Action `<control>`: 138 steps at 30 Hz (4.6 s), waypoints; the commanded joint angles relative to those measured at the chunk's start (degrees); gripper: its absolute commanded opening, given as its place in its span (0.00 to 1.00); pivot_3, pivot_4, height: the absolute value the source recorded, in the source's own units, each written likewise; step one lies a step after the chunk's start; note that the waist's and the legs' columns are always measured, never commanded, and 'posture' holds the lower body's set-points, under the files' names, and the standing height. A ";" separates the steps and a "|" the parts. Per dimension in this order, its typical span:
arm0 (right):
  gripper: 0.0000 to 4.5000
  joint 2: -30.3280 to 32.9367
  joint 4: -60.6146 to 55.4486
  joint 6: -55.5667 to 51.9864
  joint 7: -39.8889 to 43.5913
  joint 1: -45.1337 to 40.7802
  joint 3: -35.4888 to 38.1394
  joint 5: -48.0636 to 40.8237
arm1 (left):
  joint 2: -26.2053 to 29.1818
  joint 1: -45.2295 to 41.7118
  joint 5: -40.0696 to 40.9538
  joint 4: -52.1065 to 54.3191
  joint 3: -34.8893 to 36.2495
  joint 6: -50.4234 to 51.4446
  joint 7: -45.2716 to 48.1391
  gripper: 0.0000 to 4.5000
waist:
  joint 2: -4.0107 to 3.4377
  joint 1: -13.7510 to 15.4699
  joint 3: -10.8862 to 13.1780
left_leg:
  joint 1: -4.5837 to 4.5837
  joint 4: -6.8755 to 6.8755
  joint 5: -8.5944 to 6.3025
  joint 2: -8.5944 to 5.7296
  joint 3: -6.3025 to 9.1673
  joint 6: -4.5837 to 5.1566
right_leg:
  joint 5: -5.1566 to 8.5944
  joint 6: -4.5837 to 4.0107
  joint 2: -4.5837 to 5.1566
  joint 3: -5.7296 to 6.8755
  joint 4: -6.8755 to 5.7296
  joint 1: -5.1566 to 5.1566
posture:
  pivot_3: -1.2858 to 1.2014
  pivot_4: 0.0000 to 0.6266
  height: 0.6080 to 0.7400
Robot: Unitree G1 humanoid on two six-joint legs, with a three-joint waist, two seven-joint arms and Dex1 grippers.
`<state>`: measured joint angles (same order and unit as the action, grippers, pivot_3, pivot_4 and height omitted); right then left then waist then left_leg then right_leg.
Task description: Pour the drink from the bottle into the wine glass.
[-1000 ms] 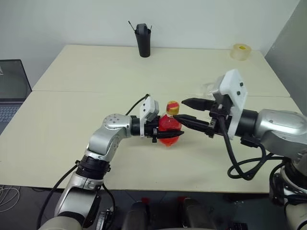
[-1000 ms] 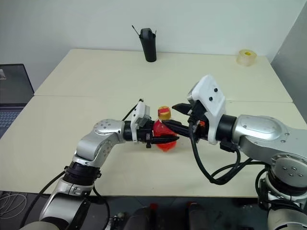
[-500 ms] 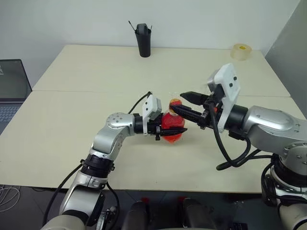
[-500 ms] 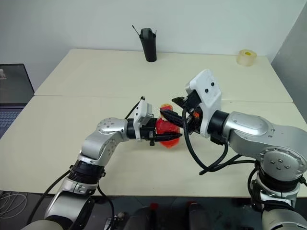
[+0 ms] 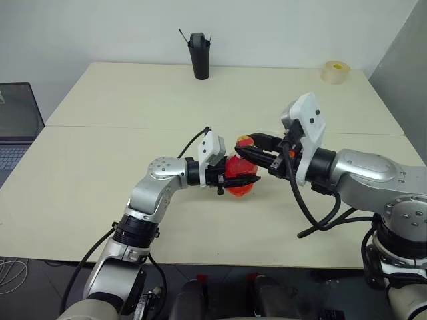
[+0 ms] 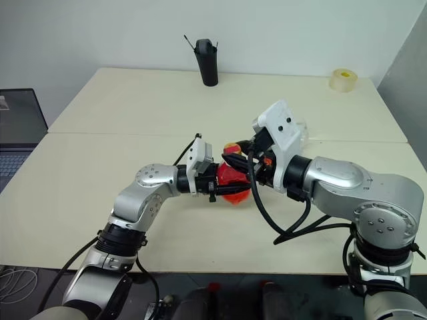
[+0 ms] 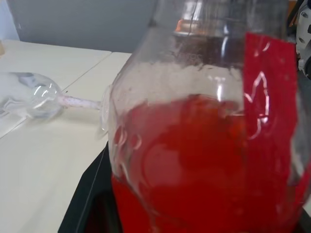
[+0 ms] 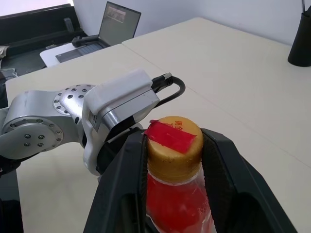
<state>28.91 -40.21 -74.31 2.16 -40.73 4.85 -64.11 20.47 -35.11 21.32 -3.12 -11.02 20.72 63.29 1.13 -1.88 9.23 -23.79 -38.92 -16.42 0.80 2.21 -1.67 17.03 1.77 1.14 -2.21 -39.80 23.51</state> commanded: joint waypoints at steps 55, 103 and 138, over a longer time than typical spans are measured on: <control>0.56 10.57 -1.09 10.75 2.82 5.39 -0.79 -5.16 | -1.90 -2.43 -1.05 -2.57 -0.57 -4.21 2.30 0.35 | -0.05 0.14 0.03 | -0.01 -0.03 0.00 -0.04 0.14 0.01 | 0.01 -0.01 0.02 0.08 0.23 -0.17 | 0.52 0.24 1.00; 1.00 12.38 0.59 9.76 23.80 -0.15 4.21 3.13 | -3.49 -4.41 -0.72 -5.15 -1.95 -4.55 4.38 0.32 | -0.06 0.15 0.04 | -0.01 -0.04 0.00 -0.06 0.16 0.00 | 0.01 0.00 0.08 0.08 0.24 -0.17 | 0.52 0.24 1.00; 0.20 18.45 5.36 16.45 24.35 0.96 3.54 -2.66 | -1.44 -1.79 -0.99 -1.99 -0.23 -3.77 2.16 0.32 | -0.06 0.16 0.04 | 0.00 -0.02 -0.02 -0.04 0.14 0.03 | 0.01 0.00 0.01 0.07 0.26 -0.17 | 0.52 0.24 1.00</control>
<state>47.02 -33.54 -59.15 26.11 -38.42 5.50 -64.64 18.98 -36.76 19.05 -8.13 -12.91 17.21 65.67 1.07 -1.72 9.27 -23.79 -38.95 -16.43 0.75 2.34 -1.64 17.04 1.77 1.15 -2.15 -39.55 23.34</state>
